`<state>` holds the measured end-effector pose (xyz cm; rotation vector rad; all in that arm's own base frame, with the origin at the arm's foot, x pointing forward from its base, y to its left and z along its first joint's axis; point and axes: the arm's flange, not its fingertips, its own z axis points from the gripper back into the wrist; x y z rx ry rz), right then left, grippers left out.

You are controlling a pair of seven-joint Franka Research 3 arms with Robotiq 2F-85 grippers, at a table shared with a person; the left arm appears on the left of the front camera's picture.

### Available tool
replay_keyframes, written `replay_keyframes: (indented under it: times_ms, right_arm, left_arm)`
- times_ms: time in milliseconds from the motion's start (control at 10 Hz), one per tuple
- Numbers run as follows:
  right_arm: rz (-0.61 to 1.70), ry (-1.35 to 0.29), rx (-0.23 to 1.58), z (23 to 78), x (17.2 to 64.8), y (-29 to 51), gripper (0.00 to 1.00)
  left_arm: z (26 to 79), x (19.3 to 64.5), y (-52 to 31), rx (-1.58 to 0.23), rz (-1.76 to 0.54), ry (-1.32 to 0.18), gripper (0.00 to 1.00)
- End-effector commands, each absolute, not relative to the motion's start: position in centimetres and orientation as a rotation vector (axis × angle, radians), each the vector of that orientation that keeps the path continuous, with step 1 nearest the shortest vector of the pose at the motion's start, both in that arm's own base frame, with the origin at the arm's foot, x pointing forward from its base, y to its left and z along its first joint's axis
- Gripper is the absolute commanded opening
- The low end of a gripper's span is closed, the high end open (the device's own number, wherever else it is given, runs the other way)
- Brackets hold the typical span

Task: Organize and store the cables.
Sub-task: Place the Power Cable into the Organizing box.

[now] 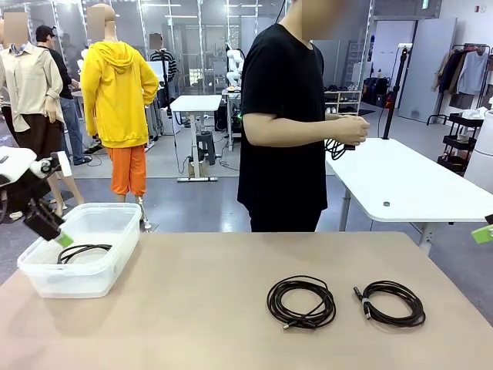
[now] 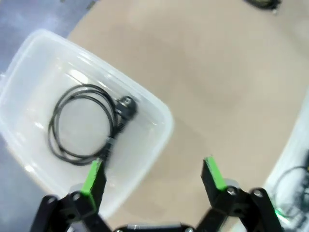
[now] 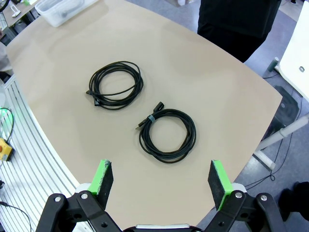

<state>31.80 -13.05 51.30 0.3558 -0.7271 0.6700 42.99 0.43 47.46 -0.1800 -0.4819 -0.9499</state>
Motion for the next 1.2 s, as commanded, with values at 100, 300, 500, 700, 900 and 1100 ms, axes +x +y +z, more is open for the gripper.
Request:
replay_keyframes:
  times_ms: [100,300,500,700,900,1100]
  right_arm:
    - [0.685,-0.740,0.365,51.2,31.8,-13.2,1.00]
    - [0.685,-0.740,0.365,51.2,31.8,-13.2,1.00]
    - [0.685,-0.740,0.365,51.2,31.8,-13.2,1.00]
    - [0.685,-0.740,0.365,51.2,31.8,-13.2,1.00]
    - [0.685,-0.740,0.365,51.2,31.8,-13.2,1.00]
    - [0.670,-0.727,0.356,51.3,31.8,-13.0,1.00]
  left_arm:
    - [46.0,35.6,2.0,-0.244,-0.837,-0.477,1.00]
    - [43.4,33.4,3.7,-0.241,-0.788,-0.565,1.00]
    - [45.9,37.0,2.7,-0.250,-0.851,-0.492,1.00]
    - [45.9,37.0,2.7,-0.250,-0.851,-0.492,1.00]
    - [45.9,37.0,2.7,-0.250,-0.851,-0.492,1.00]
    - [45.9,37.0,2.7,-0.250,-0.851,-0.492,1.00]
